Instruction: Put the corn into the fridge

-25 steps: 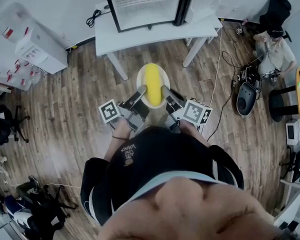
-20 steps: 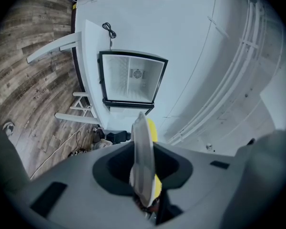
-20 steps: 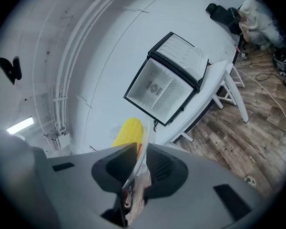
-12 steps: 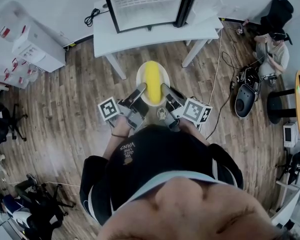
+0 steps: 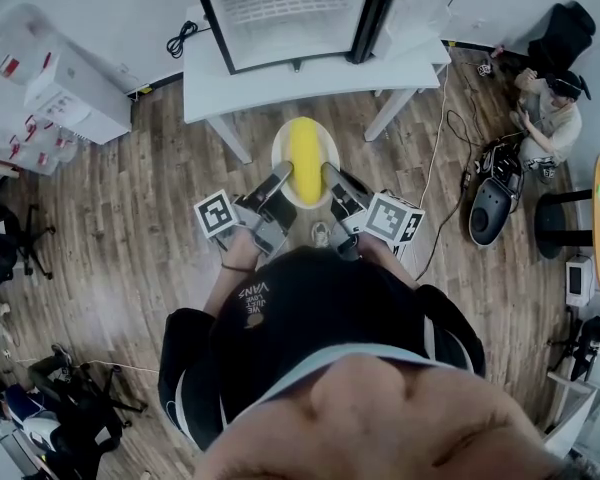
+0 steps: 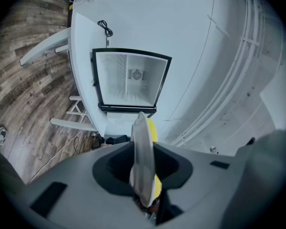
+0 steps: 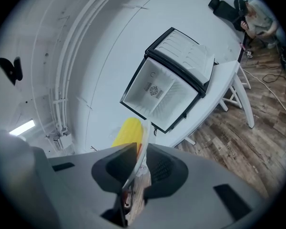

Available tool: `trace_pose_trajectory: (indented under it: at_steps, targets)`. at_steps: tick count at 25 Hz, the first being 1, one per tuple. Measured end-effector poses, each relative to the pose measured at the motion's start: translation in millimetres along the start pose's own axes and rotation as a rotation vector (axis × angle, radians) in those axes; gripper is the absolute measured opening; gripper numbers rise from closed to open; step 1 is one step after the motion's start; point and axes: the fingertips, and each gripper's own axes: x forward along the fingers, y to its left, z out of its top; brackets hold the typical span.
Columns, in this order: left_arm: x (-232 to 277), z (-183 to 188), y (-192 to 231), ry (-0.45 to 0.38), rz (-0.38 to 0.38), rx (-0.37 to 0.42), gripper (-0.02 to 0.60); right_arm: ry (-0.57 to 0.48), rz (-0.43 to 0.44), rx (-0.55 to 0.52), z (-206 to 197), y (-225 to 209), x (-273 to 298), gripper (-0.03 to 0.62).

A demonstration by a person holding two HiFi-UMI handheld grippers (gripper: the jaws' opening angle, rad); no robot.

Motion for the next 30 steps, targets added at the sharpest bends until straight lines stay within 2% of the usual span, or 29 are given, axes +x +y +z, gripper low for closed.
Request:
trace_pose_trajectory:
  at_steps: [3, 7, 15, 30]
  targets:
    - [4, 1, -3, -0.005, -0.005, 0.007, 0.1, -0.001, 0.016, 0.005, 4, 4, 2, 0.055]
    - [47, 14, 7, -0.023, 0.008, -0.001, 0.1, 0.018, 0.013, 0.008, 42, -24, 13, 0.055]
    - [80, 22, 12, -0.044, 0.008, 0.008, 0.1, 0.033, 0.035, 0.007, 71, -43, 23, 0.055]
    - [107, 35, 26, -0.123, 0.01, 0.006, 0.1, 0.112, 0.071, -0.001, 96, -64, 41, 0.055]
